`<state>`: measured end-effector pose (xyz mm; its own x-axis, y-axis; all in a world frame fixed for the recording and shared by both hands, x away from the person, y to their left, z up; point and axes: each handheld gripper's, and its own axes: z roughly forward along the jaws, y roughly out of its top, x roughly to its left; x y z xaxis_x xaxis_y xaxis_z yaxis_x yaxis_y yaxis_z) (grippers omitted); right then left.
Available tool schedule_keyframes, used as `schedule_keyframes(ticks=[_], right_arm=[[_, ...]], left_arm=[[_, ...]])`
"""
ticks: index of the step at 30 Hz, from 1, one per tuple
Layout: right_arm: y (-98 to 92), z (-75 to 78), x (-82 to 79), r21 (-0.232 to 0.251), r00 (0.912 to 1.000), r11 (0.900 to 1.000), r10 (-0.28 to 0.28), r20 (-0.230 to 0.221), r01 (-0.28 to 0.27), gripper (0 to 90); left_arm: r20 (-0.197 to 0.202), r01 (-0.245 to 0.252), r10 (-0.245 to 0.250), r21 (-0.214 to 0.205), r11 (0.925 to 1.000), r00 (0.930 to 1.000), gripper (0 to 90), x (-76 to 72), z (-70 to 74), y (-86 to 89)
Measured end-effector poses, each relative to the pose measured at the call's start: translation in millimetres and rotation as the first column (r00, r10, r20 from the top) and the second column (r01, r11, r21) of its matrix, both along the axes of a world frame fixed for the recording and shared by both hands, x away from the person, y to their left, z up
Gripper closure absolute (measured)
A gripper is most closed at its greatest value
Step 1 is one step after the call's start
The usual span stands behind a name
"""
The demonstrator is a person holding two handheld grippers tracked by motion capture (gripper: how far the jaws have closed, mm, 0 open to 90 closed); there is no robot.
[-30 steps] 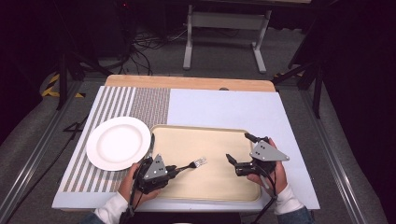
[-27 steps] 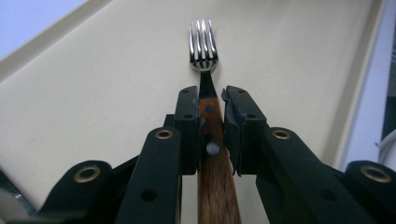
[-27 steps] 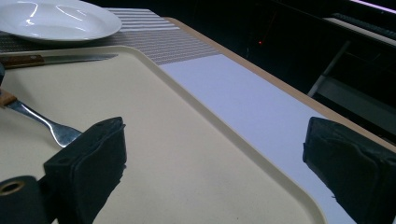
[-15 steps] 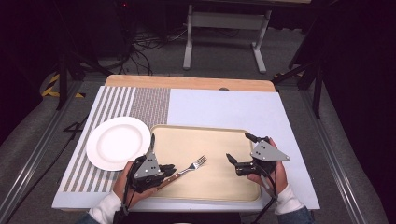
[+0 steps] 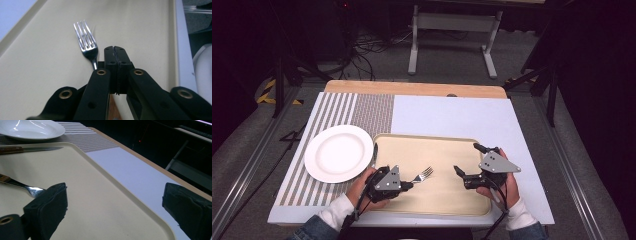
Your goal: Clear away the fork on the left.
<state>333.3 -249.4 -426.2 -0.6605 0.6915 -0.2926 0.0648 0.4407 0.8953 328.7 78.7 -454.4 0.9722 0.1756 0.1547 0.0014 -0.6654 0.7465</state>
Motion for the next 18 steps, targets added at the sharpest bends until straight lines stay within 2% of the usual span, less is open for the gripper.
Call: schedule_keyframes(ticks=[3, 5, 11, 18], right_arm=[[0.4, -0.5, 0.3, -0.001, 1.0, 1.0, 0.004, -0.007, -0.004, 7.1], [0.7, -0.5, 0.1, -0.001, 1.0, 1.0, 0.005, -0.006, -0.005, 7.1], [1.7, -2.0, 0.9, -0.015, 0.9999, 0.9998, 0.01, -0.014, -0.01, 7.1], [2.3, -3.2, 1.1, -0.022, 0.9999, 0.9998, 0.001, -0.014, -0.001, 7.3]], left_arm=[[0.01, 0.019, -0.019, 0.038, 0.9991, 0.9998, 89.7, 1.2, -3.8, -10.3], [0.002, 0.017, -0.017, 0.072, 0.9973, 0.9998, 89.7, 3.4, -6.4, -15.0], [-0.008, -0.009, 0.011, 0.129, 0.9915, 0.9999, 89.7, 8.5, -11.7, -19.8], [0.0, -0.049, 0.049, 0.14, 0.9889, 0.9988, 89.7, 14.7, -13.5, -16.1]])
